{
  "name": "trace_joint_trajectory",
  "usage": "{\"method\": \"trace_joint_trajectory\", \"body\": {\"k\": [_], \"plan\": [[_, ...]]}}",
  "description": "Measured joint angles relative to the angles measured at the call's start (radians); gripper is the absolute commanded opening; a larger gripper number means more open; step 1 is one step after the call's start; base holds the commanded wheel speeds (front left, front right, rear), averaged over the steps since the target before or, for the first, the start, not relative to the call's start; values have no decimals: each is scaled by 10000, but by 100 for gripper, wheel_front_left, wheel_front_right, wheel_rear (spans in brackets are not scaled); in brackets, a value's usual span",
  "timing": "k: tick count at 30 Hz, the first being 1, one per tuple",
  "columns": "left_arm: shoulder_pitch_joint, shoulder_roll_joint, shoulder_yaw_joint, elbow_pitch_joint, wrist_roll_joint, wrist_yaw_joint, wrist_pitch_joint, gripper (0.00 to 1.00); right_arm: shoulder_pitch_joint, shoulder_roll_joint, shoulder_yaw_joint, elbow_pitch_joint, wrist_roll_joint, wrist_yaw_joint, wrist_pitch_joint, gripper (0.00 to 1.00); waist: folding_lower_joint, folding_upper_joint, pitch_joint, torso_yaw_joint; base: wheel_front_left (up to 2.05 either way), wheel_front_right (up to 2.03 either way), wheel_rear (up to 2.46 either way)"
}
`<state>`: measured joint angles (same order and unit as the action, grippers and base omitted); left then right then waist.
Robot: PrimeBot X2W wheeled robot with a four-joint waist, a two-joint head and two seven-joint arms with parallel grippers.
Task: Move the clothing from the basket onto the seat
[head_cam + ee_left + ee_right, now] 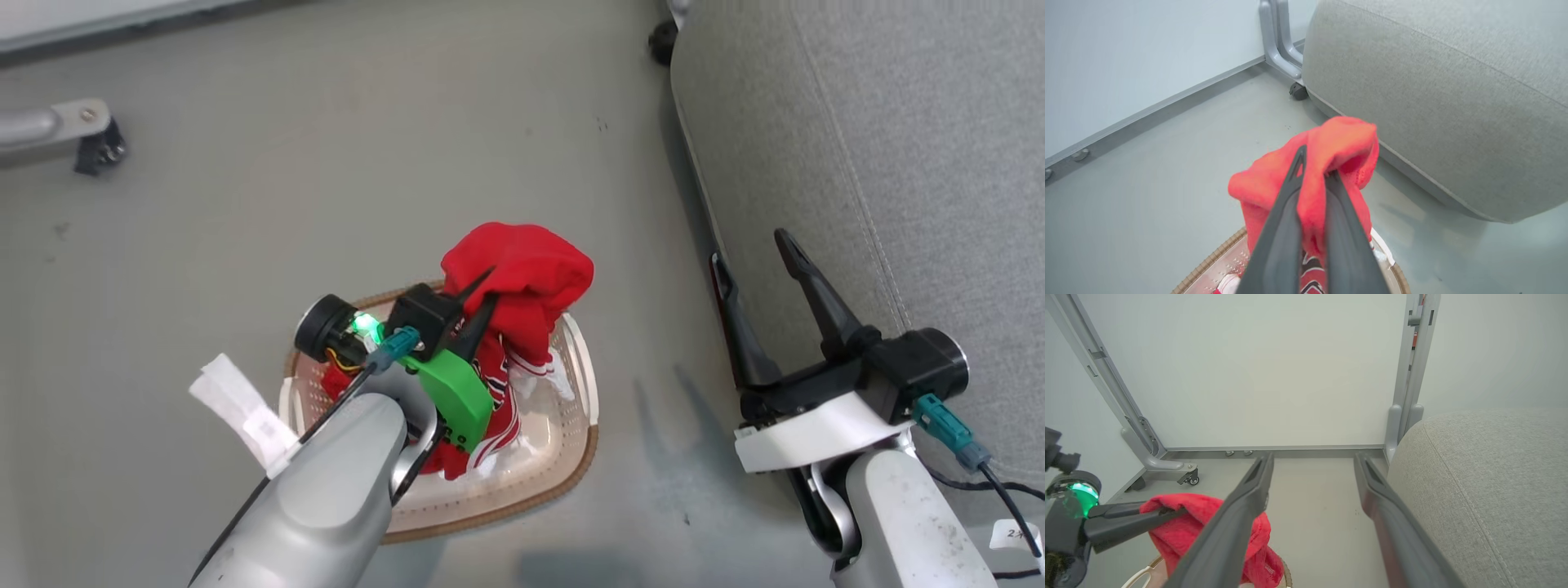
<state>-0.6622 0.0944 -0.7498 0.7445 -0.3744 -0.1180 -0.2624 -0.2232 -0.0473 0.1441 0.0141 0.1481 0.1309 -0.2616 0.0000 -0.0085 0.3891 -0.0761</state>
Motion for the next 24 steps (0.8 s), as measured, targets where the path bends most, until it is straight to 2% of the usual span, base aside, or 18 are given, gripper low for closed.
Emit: {"method": "trace_joint_trajectory", "body": {"k": [12, 24], "plan": [[766, 209, 1292, -2376, 493, 211, 0, 0, 774, 0, 71, 380, 88, 0, 0, 100, 0, 0, -1722, 537, 0, 0, 0], [473, 144, 1620, -4123, 589, 359, 40, 0, 1267, 0, 217, 468, 217, 0, 0, 100, 0, 0, -2796, 745, 0, 0, 0]]}}
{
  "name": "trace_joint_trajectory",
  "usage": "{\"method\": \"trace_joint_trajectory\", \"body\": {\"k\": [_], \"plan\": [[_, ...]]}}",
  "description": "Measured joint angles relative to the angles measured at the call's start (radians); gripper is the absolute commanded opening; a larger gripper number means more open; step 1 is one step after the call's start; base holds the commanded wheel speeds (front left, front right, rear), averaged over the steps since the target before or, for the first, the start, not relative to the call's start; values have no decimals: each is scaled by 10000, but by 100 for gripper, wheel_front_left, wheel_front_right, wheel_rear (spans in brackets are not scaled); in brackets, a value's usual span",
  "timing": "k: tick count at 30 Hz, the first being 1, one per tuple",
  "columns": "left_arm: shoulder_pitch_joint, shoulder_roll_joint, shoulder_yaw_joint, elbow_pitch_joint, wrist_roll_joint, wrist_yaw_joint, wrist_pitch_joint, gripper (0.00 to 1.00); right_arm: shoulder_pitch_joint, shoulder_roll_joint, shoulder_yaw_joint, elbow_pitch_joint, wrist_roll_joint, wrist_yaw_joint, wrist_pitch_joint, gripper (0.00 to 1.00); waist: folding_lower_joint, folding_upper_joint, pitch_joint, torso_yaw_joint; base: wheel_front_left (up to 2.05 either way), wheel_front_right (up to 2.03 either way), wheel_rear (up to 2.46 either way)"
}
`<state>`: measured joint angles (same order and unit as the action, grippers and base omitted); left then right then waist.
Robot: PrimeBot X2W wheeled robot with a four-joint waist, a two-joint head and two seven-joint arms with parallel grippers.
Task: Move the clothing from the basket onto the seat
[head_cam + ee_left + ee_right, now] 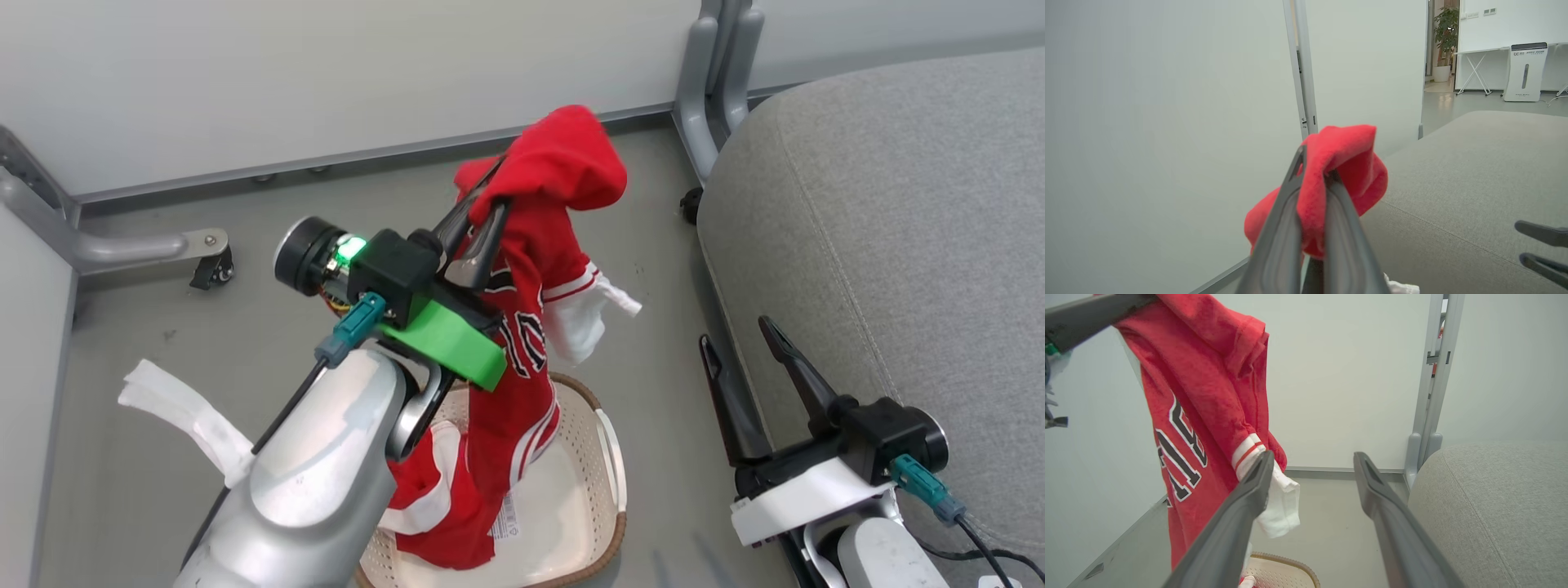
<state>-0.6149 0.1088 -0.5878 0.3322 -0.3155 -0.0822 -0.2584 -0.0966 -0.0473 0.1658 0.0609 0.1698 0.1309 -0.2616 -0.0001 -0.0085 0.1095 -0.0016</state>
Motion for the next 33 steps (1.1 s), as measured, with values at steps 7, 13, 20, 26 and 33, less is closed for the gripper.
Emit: {"method": "trace_joint_trajectory", "body": {"k": [7, 13, 20, 26, 33], "plan": [[-450, -13, -23, -886, 12, 77, 343, 0, 194, 0, 48, 0, 71, 0, 0, 100, 0, 0, -266, 54, 0, 0, 0], [-480, 52, -46, -1319, 8, 169, 564, 0, 228, 0, 247, -242, 69, 0, 0, 100, 0, 0, -310, 75, 0, 0, 0], [-408, 86, -194, -1599, -6, 209, 685, 0, -192, 0, 936, -997, -21, -2, 0, 100, 0, 0, -289, 165, 0, 0, 0], [-398, 79, -291, -1691, -33, 253, 729, 0, -1134, 4, 1808, -894, -111, 0, 0, 100, 0, 0, -212, 282, 0, 0, 0], [-508, -40, -531, -1791, -33, 253, 729, 0, -2515, 0, 2556, 40, 194, 0, 0, 100, 0, 0, 25, 510, 0, 0, 0]]}}
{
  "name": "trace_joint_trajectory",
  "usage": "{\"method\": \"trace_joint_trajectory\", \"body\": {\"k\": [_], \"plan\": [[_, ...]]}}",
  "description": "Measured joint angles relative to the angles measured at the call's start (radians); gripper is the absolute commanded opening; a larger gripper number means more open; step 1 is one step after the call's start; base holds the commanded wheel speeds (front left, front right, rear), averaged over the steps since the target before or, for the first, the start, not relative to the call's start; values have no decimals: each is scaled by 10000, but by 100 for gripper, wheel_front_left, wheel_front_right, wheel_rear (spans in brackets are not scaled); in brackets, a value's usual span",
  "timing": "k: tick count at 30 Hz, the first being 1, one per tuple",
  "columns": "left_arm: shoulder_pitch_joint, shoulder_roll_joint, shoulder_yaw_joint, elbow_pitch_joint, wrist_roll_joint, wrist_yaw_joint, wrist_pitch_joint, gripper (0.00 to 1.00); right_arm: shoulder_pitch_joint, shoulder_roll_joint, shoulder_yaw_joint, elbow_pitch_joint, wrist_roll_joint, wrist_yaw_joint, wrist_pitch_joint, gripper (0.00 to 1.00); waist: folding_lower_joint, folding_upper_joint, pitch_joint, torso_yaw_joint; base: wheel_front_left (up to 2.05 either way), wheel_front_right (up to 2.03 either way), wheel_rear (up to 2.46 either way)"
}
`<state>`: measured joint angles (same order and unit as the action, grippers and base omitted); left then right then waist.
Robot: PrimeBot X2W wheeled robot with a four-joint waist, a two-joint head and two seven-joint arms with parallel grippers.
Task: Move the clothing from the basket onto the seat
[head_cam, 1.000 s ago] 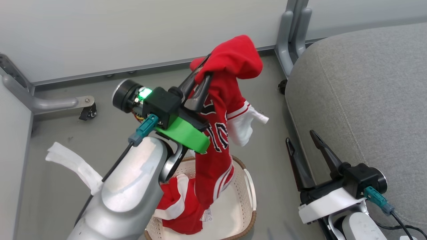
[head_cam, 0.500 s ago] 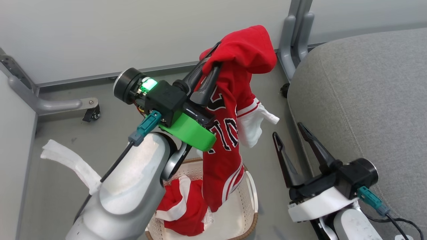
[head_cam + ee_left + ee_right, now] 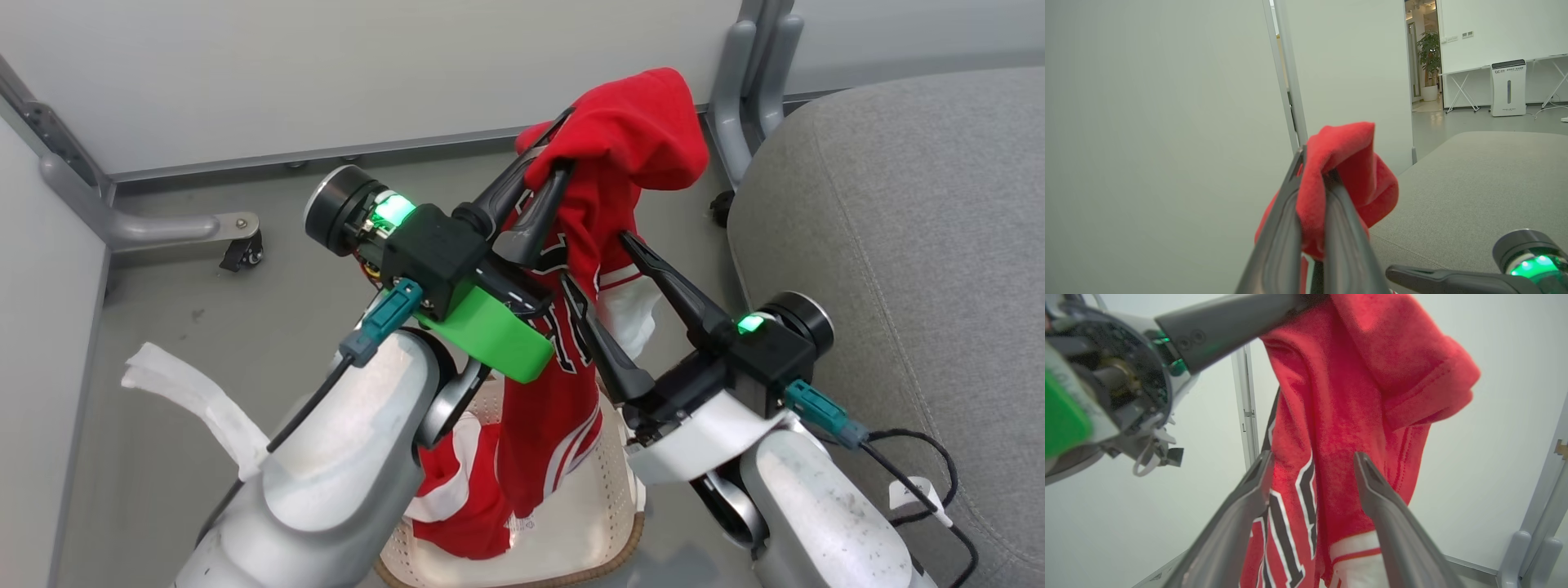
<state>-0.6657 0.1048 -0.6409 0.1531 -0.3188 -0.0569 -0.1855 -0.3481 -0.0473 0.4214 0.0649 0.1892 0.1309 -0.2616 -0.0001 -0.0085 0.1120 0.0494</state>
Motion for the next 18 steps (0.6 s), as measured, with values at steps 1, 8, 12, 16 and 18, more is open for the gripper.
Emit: {"method": "trace_joint_trajectory", "body": {"k": [1, 8, 12, 16, 18], "plan": [[-8, -21, -44, -8, 0, 0, -6, 0, -171, 6, 117, 111, 121, 0, 0, 100, 0, 0, 46, 37, 0, 0, 0], [-141, -228, -393, -105, -29, 0, -59, 0, -1017, 6, 677, 1770, 391, 4, 0, 100, 0, 0, 337, 260, 0, 0, 0], [-223, -303, -548, -142, -61, 0, -98, 0, -1228, 2, 709, 2324, 610, 4, 0, 77, 1, 0, 463, 386, 0, 0, 0], [-223, -330, -648, -109, -142, 40, -163, 0, -1272, 4, 694, 2337, 788, 4, 0, 0, 1, 0, 523, 431, 0, 0, 0], [-221, -328, -656, -17, -148, 44, -182, 0, -1270, 2, 681, 2274, 803, 4, 0, 0, 1, 0, 516, 409, 0, 0, 0]]}}
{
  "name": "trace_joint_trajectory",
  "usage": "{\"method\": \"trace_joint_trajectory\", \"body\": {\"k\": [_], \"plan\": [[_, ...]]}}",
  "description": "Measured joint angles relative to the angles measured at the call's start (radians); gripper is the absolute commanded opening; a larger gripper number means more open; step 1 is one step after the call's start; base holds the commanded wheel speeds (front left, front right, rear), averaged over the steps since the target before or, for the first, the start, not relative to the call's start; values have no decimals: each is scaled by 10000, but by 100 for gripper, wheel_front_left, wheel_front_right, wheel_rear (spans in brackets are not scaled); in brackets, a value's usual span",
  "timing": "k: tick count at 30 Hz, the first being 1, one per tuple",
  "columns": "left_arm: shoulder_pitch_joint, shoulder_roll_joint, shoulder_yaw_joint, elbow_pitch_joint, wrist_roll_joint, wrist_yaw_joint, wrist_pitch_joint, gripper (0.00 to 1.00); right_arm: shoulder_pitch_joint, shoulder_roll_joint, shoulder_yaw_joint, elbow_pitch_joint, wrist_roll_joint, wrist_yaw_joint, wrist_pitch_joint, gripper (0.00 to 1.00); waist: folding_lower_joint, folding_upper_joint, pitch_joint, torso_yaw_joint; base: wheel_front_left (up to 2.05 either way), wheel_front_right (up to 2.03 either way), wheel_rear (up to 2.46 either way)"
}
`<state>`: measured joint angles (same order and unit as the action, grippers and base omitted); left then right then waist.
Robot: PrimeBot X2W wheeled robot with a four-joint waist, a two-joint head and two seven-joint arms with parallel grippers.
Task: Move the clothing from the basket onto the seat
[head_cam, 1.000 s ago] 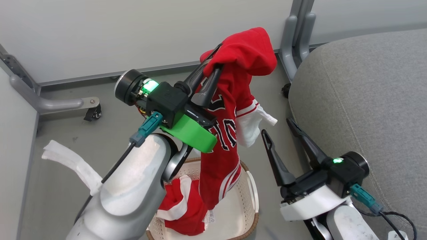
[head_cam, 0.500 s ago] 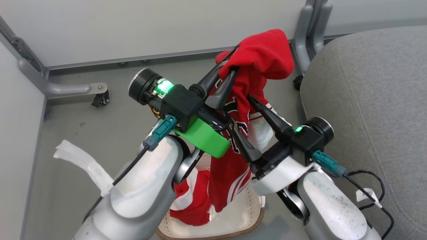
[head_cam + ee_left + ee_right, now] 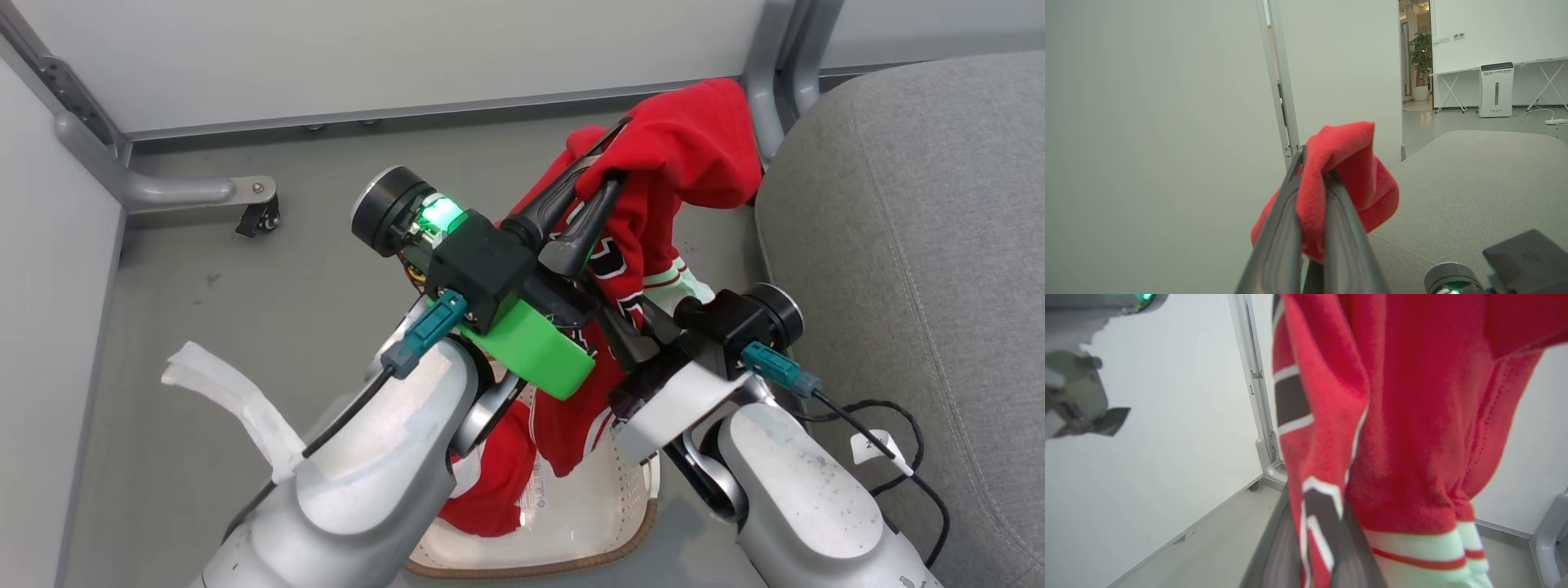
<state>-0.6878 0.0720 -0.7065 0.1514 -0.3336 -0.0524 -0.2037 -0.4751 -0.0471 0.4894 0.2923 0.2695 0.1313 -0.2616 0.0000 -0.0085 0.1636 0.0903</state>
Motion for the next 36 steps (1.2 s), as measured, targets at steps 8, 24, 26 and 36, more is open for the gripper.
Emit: {"method": "trace_joint_trajectory", "body": {"k": [8, 24, 26, 36], "plan": [[19, 27, -42, 257, -19, 84, -96, 0, 174, 0, -48, -65, -23, 0, 0, 0, 0, 0, -68, -140, 0, 0, 0], [58, 67, -301, 506, 13, 188, -190, 100, 343, -2, -445, -10, -50, 0, 0, 0, 0, 0, -91, -92, 0, 0, 0], [75, 71, -339, 520, 15, 190, -192, 100, 342, -2, -518, 0, -52, 0, 0, 0, 0, 0, -98, -93, 0, 0, 0], [321, 213, -541, 663, 13, 224, -201, 100, 595, 2, -1126, 25, -391, 0, 0, 0, 0, 0, -166, -385, 0, 0, 0]]}}
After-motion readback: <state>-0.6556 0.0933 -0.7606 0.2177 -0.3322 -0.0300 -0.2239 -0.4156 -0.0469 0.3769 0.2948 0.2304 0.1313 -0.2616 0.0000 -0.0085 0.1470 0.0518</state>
